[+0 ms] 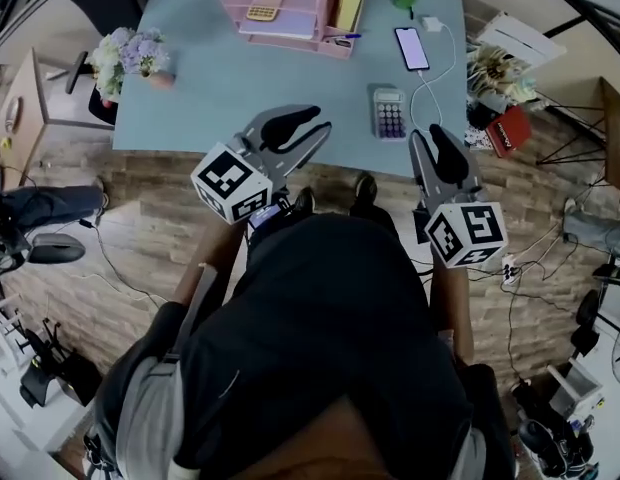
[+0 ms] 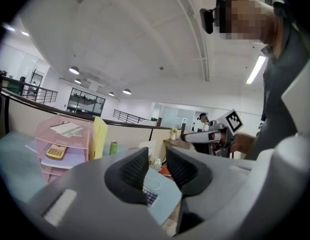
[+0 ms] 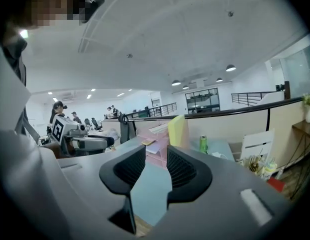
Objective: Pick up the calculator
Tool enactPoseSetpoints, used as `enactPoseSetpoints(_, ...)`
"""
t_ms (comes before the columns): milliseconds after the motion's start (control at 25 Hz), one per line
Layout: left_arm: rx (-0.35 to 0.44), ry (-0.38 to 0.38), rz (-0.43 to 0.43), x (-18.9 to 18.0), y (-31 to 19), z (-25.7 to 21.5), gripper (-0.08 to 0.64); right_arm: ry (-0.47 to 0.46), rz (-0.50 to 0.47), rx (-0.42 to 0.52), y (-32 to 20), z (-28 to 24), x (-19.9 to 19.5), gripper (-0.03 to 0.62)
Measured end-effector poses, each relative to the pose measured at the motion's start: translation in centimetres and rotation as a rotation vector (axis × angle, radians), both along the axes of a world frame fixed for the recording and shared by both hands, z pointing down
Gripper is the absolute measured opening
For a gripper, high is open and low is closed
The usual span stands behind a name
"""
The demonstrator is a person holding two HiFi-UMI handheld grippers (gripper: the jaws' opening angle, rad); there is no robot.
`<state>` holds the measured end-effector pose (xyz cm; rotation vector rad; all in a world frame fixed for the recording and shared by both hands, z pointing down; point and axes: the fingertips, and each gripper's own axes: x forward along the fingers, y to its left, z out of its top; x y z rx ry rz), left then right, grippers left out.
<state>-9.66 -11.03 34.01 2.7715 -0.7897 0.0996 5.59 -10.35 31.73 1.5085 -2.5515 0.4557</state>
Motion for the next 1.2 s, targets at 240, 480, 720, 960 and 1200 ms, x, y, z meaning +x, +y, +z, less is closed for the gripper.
enactPoseSetpoints(240, -0.026, -0.018, -0.041, 3.1, -1.2, 0.9, 0.144, -0.018, -0.06, -0.021, -2.7, 1.2, 2.6, 0.115)
enactPoseSetpoints(480, -0.067, -0.052, -0.066, 5.6, -2.2, 2.6, 0.145, -0.044, -0.117, -0.069, -5.1, 3.3, 4.5, 0.117)
enactPoseSetpoints(720, -0.125, -0.068, -0.105, 7.5, -3.7, 5.0, 0.145, -0.062, -0.171, -0.135, -7.5, 6.2, 5.9, 0.118)
enactPoseSetpoints(960, -0.189, -0.088, -0.136, 9.0, -4.7, 7.9, 0.146, -0.071, -0.218, -0.197, -9.5, 9.3, 6.7, 0.127)
enactPoseSetpoints(1200, -0.258, -0.104, -0.152, 10.2, -5.7, 11.3, 0.158, -0.077, -0.252, -0.266, -10.6, 12.8, 7.2, 0.14)
